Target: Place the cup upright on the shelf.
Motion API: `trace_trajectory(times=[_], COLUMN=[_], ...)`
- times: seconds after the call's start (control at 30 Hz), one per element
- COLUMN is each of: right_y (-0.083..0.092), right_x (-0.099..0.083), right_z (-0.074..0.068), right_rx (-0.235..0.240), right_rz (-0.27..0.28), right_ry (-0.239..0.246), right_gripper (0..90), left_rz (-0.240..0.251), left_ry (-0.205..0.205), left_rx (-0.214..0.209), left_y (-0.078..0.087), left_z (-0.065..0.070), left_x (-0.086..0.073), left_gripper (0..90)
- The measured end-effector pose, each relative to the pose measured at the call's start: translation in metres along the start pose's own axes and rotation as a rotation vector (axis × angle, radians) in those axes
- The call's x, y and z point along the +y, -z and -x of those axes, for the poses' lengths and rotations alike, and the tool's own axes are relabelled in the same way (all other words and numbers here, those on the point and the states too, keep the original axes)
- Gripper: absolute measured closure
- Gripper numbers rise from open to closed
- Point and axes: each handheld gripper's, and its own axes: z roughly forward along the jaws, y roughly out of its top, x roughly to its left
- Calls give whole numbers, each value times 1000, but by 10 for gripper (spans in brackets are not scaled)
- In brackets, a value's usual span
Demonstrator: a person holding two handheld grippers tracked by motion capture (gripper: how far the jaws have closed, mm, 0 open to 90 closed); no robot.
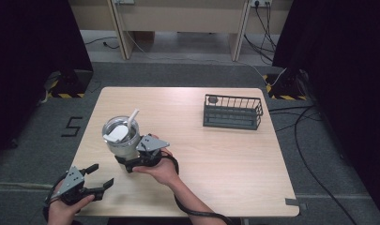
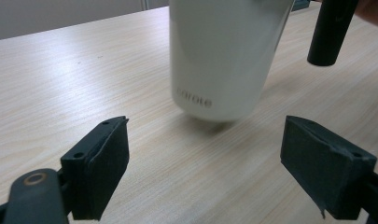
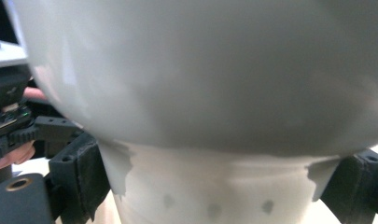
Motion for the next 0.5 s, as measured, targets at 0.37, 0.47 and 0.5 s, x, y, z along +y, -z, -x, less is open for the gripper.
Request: trace_trajectory(times=[0.37, 0.47, 0.5], right_y=[32, 40, 42], right_x=[12, 14, 15], right_z=[28, 33, 35], right_rx=[-107, -131, -139], right_rz=[14, 10, 12], right_ry=[-19, -26, -18], right_gripper=[114, 114, 114], left_rz=[0, 0, 0], left_ry=[1, 0, -1], left_rx=[3, 3, 2], left_y=[-1, 0, 0], left_z=[0, 0, 0], left_x=[0, 0, 0], left_gripper=[150, 151, 151])
